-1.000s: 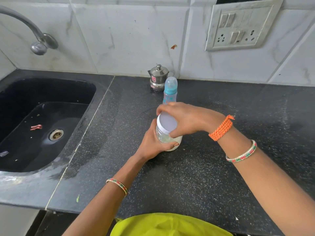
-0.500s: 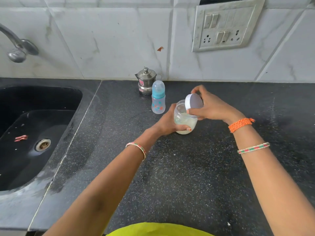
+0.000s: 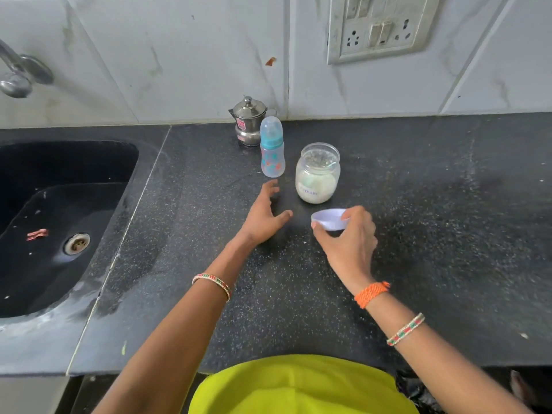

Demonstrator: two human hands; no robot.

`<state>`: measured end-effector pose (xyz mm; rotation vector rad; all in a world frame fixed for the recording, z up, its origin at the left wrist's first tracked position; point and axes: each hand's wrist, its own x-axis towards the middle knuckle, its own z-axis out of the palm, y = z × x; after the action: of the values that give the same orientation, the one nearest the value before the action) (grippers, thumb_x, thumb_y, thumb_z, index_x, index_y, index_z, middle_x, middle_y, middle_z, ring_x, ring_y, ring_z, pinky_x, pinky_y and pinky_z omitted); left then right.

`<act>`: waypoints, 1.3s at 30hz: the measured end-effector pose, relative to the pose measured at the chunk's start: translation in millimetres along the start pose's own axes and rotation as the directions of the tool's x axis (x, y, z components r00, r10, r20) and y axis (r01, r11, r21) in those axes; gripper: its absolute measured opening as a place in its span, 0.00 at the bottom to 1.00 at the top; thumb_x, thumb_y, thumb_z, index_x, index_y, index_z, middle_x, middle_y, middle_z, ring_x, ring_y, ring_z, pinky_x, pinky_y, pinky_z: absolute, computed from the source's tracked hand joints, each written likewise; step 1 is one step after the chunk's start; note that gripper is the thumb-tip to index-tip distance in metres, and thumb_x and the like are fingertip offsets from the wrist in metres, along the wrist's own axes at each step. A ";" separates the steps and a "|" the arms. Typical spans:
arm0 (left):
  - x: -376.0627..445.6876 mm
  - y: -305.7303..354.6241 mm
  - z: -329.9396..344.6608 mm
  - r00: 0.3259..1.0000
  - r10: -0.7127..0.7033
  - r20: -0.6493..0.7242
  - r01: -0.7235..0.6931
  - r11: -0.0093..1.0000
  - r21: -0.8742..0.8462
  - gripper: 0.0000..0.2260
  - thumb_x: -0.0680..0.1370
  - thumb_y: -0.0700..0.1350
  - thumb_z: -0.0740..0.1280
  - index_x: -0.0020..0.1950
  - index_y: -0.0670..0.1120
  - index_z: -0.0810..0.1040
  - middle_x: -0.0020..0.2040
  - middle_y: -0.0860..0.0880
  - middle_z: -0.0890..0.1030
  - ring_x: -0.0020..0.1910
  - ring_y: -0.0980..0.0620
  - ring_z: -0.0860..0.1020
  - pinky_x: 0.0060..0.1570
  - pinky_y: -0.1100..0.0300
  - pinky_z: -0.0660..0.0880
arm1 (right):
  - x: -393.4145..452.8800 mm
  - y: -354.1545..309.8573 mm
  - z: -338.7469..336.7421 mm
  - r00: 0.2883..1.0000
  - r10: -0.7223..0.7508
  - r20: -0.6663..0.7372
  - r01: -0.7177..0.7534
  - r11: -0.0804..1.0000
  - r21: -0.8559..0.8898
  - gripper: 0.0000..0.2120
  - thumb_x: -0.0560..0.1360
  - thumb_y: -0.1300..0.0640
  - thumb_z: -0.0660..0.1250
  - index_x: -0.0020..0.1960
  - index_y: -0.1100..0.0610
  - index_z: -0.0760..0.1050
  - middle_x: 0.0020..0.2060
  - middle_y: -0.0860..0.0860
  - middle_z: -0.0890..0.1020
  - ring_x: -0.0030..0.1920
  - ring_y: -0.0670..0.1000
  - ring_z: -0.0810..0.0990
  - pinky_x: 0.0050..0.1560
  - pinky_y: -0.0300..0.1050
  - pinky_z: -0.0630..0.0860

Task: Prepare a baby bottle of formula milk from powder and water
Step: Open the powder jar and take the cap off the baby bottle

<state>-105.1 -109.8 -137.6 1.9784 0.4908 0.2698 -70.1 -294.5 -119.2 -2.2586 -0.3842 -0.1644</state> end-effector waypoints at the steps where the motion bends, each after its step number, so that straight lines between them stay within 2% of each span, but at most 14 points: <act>1: -5.2 -2.3 0.0 1.000 -0.005 -0.012 0.005 1.000 0.006 0.32 0.74 0.41 0.71 0.73 0.45 0.58 0.70 0.45 0.69 0.67 0.53 0.68 0.64 0.63 0.61 | -6.0 2.7 4.2 0.999 -0.005 0.033 0.006 0.999 -0.042 0.20 0.66 0.44 0.74 0.44 0.51 0.65 0.49 0.50 0.73 0.57 0.56 0.72 0.52 0.56 0.69; 4: -16.4 -3.7 -1.4 0.999 0.009 -0.044 -0.010 1.000 -0.014 0.29 0.74 0.38 0.70 0.72 0.44 0.62 0.69 0.46 0.70 0.64 0.58 0.68 0.66 0.64 0.61 | -11.3 7.3 11.4 0.992 -0.020 0.121 0.033 0.994 -0.108 0.16 0.67 0.45 0.73 0.40 0.52 0.69 0.54 0.49 0.73 0.64 0.54 0.67 0.61 0.57 0.62; 7: -23.1 -2.8 -5.9 0.995 0.031 -0.090 -0.035 0.999 -0.039 0.26 0.74 0.37 0.68 0.70 0.45 0.65 0.68 0.49 0.71 0.63 0.59 0.69 0.65 0.63 0.63 | -12.2 6.7 12.2 0.986 -0.025 0.163 0.052 0.986 -0.161 0.15 0.66 0.47 0.73 0.46 0.53 0.71 0.58 0.51 0.72 0.68 0.56 0.63 0.62 0.57 0.60; 9: -25.9 -2.9 -9.9 0.991 0.041 -0.124 -0.046 0.998 -0.042 0.25 0.74 0.37 0.68 0.69 0.46 0.66 0.66 0.50 0.73 0.62 0.59 0.70 0.63 0.64 0.64 | -13.6 0.1 7.6 0.992 -0.031 0.125 0.051 0.985 -0.165 0.21 0.65 0.46 0.72 0.52 0.54 0.70 0.59 0.53 0.72 0.67 0.58 0.64 0.61 0.58 0.64; 12: -26.3 -1.3 -19.7 0.980 0.050 -0.193 -0.060 0.997 -0.048 0.22 0.74 0.37 0.67 0.67 0.46 0.69 0.63 0.52 0.75 0.62 0.59 0.72 0.55 0.75 0.65 | -8.9 -22.6 -2.0 0.978 -0.203 -0.043 0.200 0.978 -0.066 0.22 0.65 0.49 0.70 0.54 0.56 0.68 0.56 0.52 0.73 0.61 0.56 0.69 0.54 0.53 0.66; 15: -20.2 5.1 -32.0 0.971 0.048 -0.233 -0.063 0.996 -0.059 0.20 0.74 0.37 0.67 0.65 0.46 0.71 0.61 0.53 0.76 0.61 0.57 0.73 0.59 0.65 0.67 | 15.3 -59.9 -4.2 0.908 -0.406 -0.107 0.410 0.912 0.017 0.19 0.65 0.55 0.67 0.54 0.55 0.67 0.53 0.52 0.72 0.57 0.52 0.68 0.51 0.47 0.62; 18: -10.3 15.8 -45.4 0.964 0.057 -0.258 -0.081 0.993 -0.084 0.19 0.73 0.37 0.67 0.63 0.46 0.72 0.60 0.54 0.76 0.60 0.58 0.73 0.62 0.57 0.69 | 61.8 -99.7 7.7 0.868 -0.483 -0.116 0.488 0.873 0.019 0.17 0.66 0.57 0.66 0.54 0.60 0.70 0.51 0.55 0.74 0.54 0.56 0.71 0.51 0.47 0.62; 20: -3.6 19.3 -54.5 0.958 0.060 -0.280 -0.089 0.992 -0.093 0.18 0.73 0.37 0.67 0.62 0.48 0.73 0.58 0.55 0.76 0.58 0.60 0.73 0.62 0.56 0.70 | 94.8 -119.7 22.5 0.889 -0.455 -0.056 0.452 0.890 -0.057 0.18 0.68 0.54 0.66 0.55 0.62 0.71 0.52 0.58 0.75 0.54 0.59 0.72 0.51 0.49 0.65; 23: 2.6 17.1 -65.8 0.957 0.060 -0.286 -0.089 0.992 -0.091 0.18 0.73 0.38 0.67 0.60 0.51 0.73 0.57 0.56 0.77 0.58 0.62 0.74 0.61 0.54 0.72 | 131.4 -136.7 49.4 0.917 -0.363 0.164 0.394 0.888 -0.237 0.26 0.70 0.44 0.68 0.59 0.61 0.68 0.56 0.58 0.74 0.57 0.61 0.72 0.53 0.52 0.68; 26: 6.2 9.8 -73.2 0.962 0.046 -0.268 -0.073 0.993 -0.091 0.17 0.73 0.38 0.67 0.60 0.51 0.72 0.57 0.56 0.77 0.58 0.62 0.74 0.61 0.50 0.73 | 150.8 -143.0 66.9 0.885 -0.309 0.348 0.394 0.895 -0.208 0.27 0.72 0.45 0.67 0.64 0.60 0.66 0.58 0.59 0.75 0.59 0.62 0.73 0.52 0.53 0.73; 30: 8.0 3.1 -74.2 0.962 0.034 -0.269 -0.067 0.991 -0.113 0.24 0.72 0.44 0.69 0.66 0.49 0.68 0.63 0.54 0.73 0.64 0.58 0.71 0.64 0.53 0.69 | 149.8 -146.1 68.3 0.866 -0.367 0.339 0.417 0.905 -0.086 0.23 0.72 0.52 0.69 0.62 0.60 0.68 0.54 0.58 0.78 0.55 0.61 0.76 0.48 0.49 0.71; 34: 0.8 4.2 -71.4 0.942 0.082 -0.327 -0.112 0.991 -0.075 0.36 0.70 0.52 0.73 0.73 0.47 0.59 0.71 0.49 0.66 0.69 0.56 0.65 0.65 0.62 0.64 | 114.9 -156.9 60.3 0.852 -0.399 0.339 0.408 0.912 0.047 0.22 0.69 0.49 0.72 0.58 0.59 0.72 0.52 0.55 0.81 0.53 0.57 0.78 0.47 0.46 0.71; 36: -5.0 5.4 -73.9 0.944 0.095 -0.317 -0.132 0.986 -0.099 0.33 0.69 0.54 0.74 0.69 0.50 0.64 0.65 0.51 0.73 0.63 0.58 0.72 0.58 0.63 0.71 | 94.6 -163.4 57.5 0.819 -0.404 0.408 0.406 0.910 0.086 0.21 0.67 0.48 0.74 0.55 0.58 0.76 0.50 0.54 0.82 0.51 0.53 0.80 0.47 0.44 0.74; 39: -19.8 -0.9 -79.8 0.950 0.051 -0.307 -0.107 0.980 -0.169 0.21 0.69 0.46 0.74 0.60 0.51 0.73 0.51 0.53 0.81 0.49 0.58 0.80 0.47 0.56 0.78 | 73.2 -172.3 55.0 0.731 -0.394 0.557 0.402 0.908 0.115 0.19 0.65 0.50 0.76 0.51 0.57 0.79 0.46 0.52 0.83 0.46 0.51 0.80 0.45 0.43 0.75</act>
<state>-154.5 -54.2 -102.7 1.7847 0.5596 0.6534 -57.8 -130.5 -14.3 -2.1699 -1.1996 0.3091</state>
